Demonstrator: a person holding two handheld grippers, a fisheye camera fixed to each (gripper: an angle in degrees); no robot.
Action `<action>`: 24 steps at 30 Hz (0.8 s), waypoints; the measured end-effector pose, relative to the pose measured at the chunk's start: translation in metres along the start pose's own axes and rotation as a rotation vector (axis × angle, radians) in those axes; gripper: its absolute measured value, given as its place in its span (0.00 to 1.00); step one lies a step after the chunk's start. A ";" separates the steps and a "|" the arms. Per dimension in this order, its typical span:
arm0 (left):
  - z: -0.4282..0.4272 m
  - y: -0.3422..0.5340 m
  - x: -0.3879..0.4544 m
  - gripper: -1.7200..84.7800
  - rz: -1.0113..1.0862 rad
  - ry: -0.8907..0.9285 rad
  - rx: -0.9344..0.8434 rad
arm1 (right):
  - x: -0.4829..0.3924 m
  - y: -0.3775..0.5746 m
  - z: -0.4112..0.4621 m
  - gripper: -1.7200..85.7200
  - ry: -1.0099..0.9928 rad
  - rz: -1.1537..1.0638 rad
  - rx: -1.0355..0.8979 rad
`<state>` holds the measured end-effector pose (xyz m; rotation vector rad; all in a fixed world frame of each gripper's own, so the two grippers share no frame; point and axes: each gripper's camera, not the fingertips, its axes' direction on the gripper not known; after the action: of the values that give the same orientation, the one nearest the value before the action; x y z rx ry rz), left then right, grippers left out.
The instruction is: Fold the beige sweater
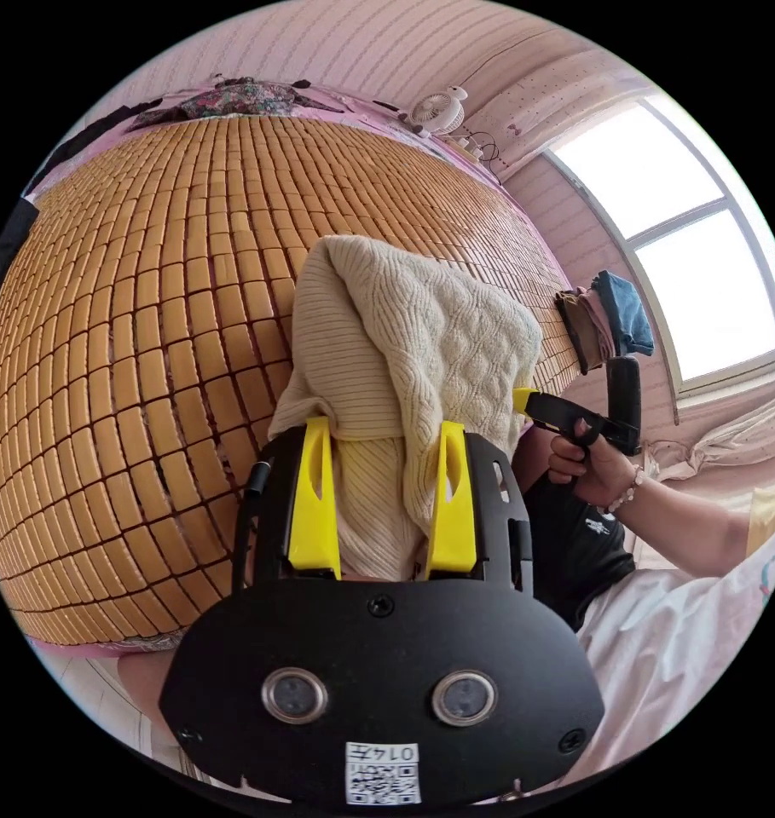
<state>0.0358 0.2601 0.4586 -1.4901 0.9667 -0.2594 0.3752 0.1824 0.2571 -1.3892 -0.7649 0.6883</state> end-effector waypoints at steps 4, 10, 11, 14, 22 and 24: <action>0.008 -0.004 0.010 0.17 0.025 0.020 -0.055 | -0.013 0.005 -0.010 0.13 0.006 -0.075 -0.089; 0.014 0.007 0.053 0.15 0.067 0.110 -0.032 | -0.041 0.034 -0.060 0.12 -0.040 -0.200 -0.077; 0.014 0.007 0.060 0.15 0.081 0.120 -0.030 | -0.046 0.042 -0.077 0.12 -0.041 -0.216 -0.053; 0.014 0.001 0.101 0.15 0.177 0.146 -0.002 | -0.055 0.062 -0.128 0.12 -0.034 -0.246 0.042; 0.048 -0.068 0.275 0.15 0.490 0.308 0.052 | -0.065 0.102 -0.310 0.12 0.108 -0.302 0.313; 0.066 -0.087 0.321 0.15 0.540 0.336 0.054 | -0.067 0.103 -0.356 0.12 0.183 -0.310 0.340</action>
<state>0.3142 0.0747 0.4034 -1.1016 1.5781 -0.1408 0.6250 -0.0740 0.1407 -0.9817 -0.6631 0.4180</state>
